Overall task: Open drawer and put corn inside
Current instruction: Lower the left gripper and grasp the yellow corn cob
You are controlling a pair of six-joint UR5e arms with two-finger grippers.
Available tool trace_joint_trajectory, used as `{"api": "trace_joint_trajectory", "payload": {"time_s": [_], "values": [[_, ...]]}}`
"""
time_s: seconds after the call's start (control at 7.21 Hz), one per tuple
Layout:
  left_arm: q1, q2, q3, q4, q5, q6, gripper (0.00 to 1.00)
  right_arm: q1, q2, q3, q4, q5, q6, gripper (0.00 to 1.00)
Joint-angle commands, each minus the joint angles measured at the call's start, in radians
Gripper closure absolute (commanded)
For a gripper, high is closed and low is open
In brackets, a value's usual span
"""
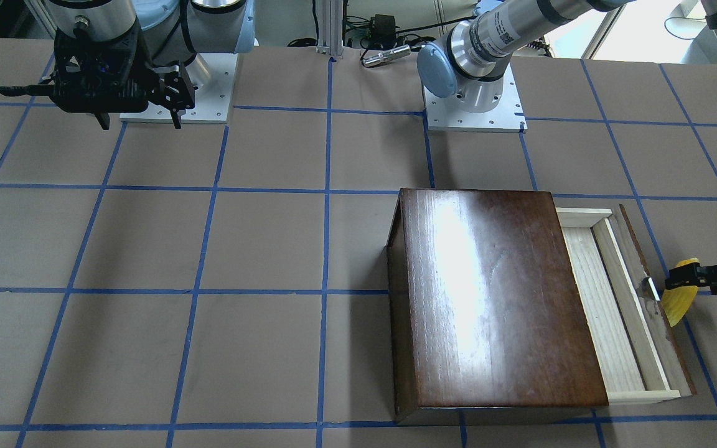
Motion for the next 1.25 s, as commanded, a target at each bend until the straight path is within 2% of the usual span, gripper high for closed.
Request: {"api": "trace_joint_trajectory", "payload": {"time_s": [0.0, 0.42, 0.97, 1.11], "values": [[0.0, -0.019, -0.001, 0.002, 0.015, 0.004, 0.0, 0.0, 0.001, 0.0, 0.0, -0.001, 0.0, 0.0], [0.0, -0.054, -0.002, 0.049, 0.017, 0.003, 0.0, 0.0, 0.001, 0.0, 0.0, 0.001, -0.001, 0.0], [0.0, -0.074, 0.002, 0.053, 0.017, -0.002, 0.0, 0.0, -0.001, 0.0, 0.0, -0.001, -0.001, 0.0], [0.0, -0.073, 0.002, 0.059, 0.012, 0.001, 0.18, 0.0, 0.001, 0.0, 0.0, 0.001, 0.0, 0.0]]}}
